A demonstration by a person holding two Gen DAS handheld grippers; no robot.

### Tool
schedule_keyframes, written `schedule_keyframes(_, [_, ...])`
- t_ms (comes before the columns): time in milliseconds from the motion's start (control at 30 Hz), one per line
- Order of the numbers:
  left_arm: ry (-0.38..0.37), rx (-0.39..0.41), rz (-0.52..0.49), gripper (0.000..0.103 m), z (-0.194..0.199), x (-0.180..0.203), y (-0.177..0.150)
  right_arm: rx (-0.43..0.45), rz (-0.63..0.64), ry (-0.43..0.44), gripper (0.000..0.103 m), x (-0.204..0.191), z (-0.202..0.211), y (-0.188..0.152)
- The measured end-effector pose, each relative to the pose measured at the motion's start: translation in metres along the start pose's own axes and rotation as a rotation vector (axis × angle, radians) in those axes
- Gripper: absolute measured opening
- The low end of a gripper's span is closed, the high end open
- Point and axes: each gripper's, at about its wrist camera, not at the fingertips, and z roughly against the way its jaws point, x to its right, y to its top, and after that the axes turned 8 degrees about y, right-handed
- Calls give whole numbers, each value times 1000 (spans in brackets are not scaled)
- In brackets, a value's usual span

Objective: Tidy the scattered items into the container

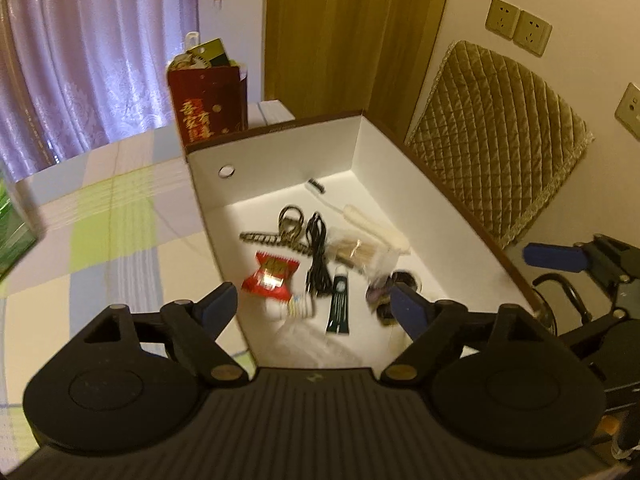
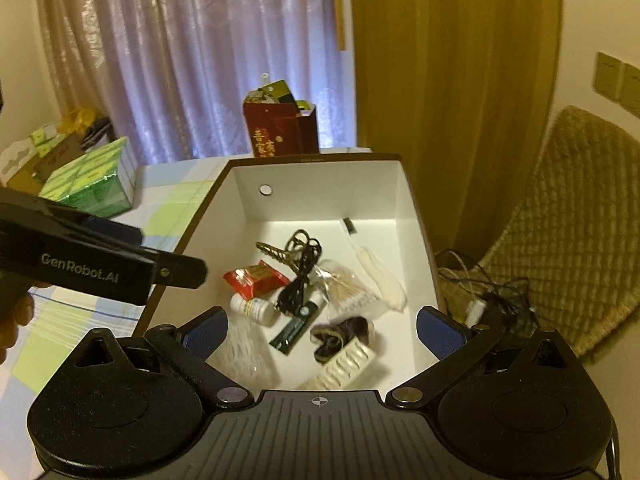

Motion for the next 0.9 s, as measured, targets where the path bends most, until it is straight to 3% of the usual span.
schedule_keyframes(233, [38,4,5,85,24,-9,-23,12,-42,-43,103,-20,16,-18])
schedule_keyframes(900, [72,7,35,91,77,-21,-75,-8,-73,-20,103,-57,48,-48])
